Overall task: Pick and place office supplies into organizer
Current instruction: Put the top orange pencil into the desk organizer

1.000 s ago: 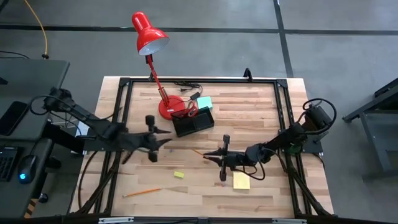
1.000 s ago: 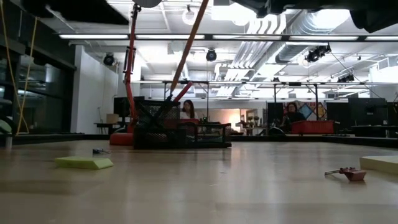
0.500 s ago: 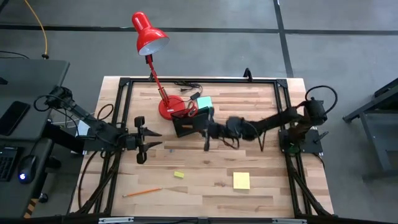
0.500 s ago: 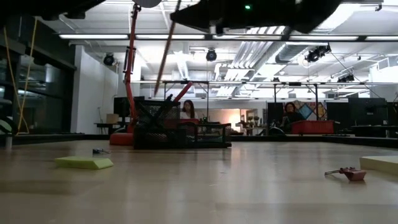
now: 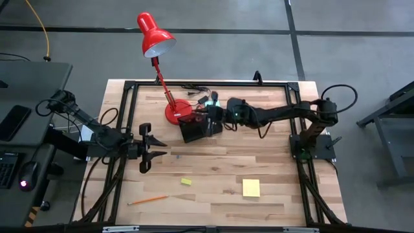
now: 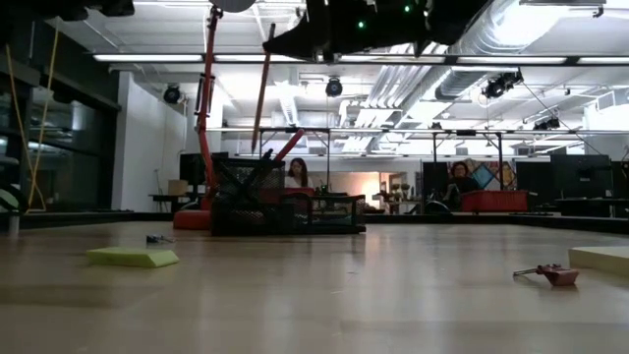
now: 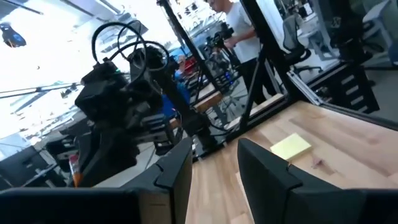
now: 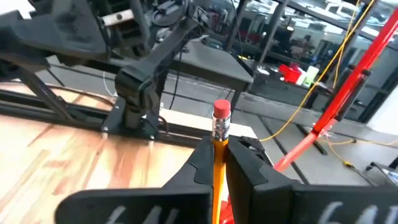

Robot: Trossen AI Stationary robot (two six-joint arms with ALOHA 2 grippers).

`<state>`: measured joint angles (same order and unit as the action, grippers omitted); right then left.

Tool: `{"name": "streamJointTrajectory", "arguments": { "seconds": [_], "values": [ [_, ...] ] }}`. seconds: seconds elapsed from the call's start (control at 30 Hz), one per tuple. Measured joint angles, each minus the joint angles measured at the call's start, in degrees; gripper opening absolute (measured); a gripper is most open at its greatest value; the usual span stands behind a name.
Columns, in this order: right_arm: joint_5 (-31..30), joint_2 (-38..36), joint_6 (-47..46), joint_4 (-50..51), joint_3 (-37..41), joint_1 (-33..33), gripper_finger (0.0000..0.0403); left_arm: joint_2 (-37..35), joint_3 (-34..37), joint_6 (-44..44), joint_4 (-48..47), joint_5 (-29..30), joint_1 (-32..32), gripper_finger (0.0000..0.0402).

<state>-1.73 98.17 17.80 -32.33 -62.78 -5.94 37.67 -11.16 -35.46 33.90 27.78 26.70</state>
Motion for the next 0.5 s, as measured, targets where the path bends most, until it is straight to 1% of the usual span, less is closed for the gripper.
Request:
{"name": "streamJointTrajectory", "arguments": {
  "seconds": [0.23,0.4,0.5],
  "values": [
    [5.0,0.0,-3.0,0.6,0.0,-3.7,0.0,0.0,0.0,-0.1,0.4,-0.3,0.0,0.0117],
    [5.7,0.2,-2.8,0.4,0.0,-5.0,0.0,0.0,0.0,-1.0,1.1,-0.3,0.0,0.0116],
    [6.8,1.4,-3.9,-0.7,0.0,-6.0,0.0,0.0,0.0,-2.3,1.9,-0.3,0.0,0.0116]
  ]
}}
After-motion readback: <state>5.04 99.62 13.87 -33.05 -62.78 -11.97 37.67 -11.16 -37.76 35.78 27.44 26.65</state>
